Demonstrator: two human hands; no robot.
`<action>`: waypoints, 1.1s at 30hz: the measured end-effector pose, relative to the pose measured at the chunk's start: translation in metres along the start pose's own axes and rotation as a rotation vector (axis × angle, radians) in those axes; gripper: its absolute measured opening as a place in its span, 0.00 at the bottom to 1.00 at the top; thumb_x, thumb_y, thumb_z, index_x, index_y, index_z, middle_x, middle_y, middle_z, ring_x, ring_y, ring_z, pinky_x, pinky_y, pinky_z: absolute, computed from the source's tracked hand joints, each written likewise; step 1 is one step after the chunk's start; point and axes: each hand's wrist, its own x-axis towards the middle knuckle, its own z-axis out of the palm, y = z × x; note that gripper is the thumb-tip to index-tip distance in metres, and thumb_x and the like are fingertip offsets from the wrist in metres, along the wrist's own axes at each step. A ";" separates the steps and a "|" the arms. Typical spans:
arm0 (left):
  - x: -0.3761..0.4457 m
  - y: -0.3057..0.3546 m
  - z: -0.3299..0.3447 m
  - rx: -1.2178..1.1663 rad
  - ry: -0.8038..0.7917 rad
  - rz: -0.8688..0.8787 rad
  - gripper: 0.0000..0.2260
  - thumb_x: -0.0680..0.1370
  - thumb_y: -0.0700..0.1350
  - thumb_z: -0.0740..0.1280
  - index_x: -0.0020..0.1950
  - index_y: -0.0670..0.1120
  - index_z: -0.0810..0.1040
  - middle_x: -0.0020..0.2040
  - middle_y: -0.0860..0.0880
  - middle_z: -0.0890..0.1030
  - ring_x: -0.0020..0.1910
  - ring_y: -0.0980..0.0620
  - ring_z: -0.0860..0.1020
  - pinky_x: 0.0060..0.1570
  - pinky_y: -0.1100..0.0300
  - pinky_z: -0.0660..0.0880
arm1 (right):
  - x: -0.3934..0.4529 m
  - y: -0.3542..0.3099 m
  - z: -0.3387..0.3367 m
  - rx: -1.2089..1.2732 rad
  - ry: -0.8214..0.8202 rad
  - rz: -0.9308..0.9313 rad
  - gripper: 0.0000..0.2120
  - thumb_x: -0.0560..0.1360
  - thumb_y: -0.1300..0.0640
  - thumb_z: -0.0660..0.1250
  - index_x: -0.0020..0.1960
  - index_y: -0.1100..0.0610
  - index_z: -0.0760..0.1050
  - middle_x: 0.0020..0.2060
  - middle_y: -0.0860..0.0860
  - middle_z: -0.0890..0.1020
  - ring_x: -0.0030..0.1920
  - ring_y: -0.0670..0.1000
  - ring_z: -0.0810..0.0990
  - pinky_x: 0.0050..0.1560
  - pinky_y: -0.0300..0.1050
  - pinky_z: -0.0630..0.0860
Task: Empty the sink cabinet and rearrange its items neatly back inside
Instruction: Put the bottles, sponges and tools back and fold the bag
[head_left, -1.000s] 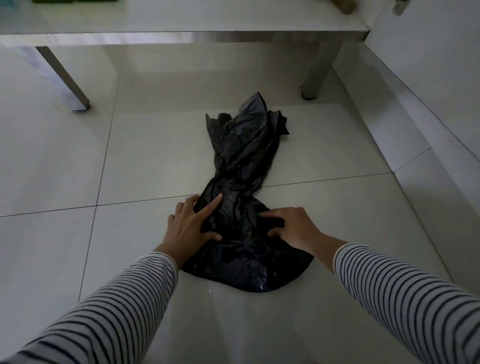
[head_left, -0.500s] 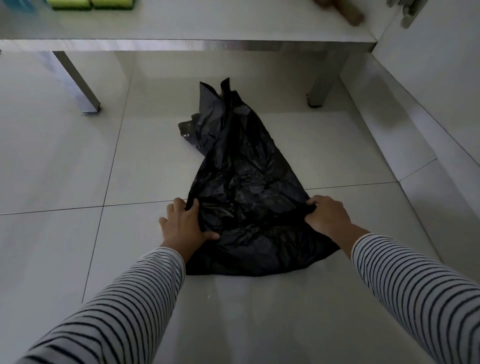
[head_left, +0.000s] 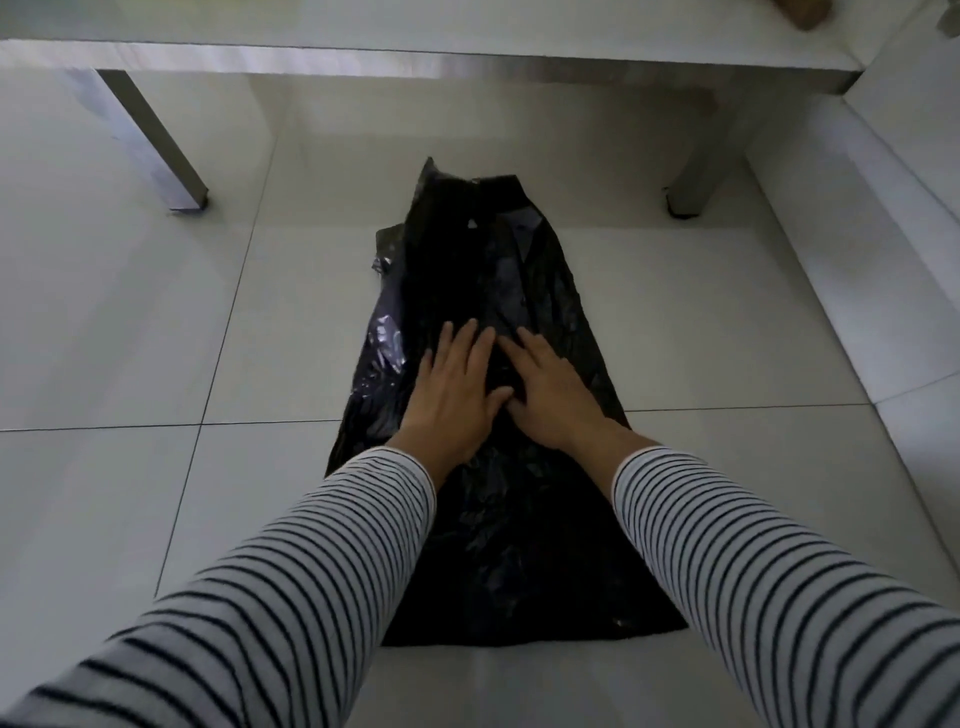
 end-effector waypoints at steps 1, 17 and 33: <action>0.000 -0.012 0.003 0.050 -0.029 -0.071 0.33 0.79 0.61 0.53 0.78 0.48 0.44 0.78 0.47 0.43 0.77 0.45 0.40 0.74 0.46 0.44 | 0.003 0.003 0.004 -0.080 -0.033 0.028 0.32 0.80 0.46 0.57 0.78 0.50 0.44 0.78 0.51 0.43 0.77 0.53 0.42 0.75 0.56 0.44; -0.043 -0.095 0.014 -0.024 0.109 -0.174 0.39 0.71 0.71 0.47 0.77 0.52 0.52 0.78 0.54 0.49 0.77 0.54 0.41 0.71 0.37 0.40 | 0.005 0.017 0.021 -0.088 0.239 -0.059 0.33 0.76 0.35 0.55 0.77 0.44 0.49 0.78 0.49 0.47 0.77 0.51 0.43 0.73 0.61 0.38; -0.063 -0.134 -0.031 -0.095 0.005 -0.135 0.43 0.65 0.55 0.76 0.75 0.54 0.58 0.74 0.47 0.65 0.69 0.43 0.67 0.69 0.52 0.60 | -0.017 0.062 -0.019 0.050 0.062 -0.099 0.49 0.58 0.34 0.73 0.74 0.40 0.56 0.74 0.48 0.64 0.75 0.53 0.58 0.73 0.61 0.56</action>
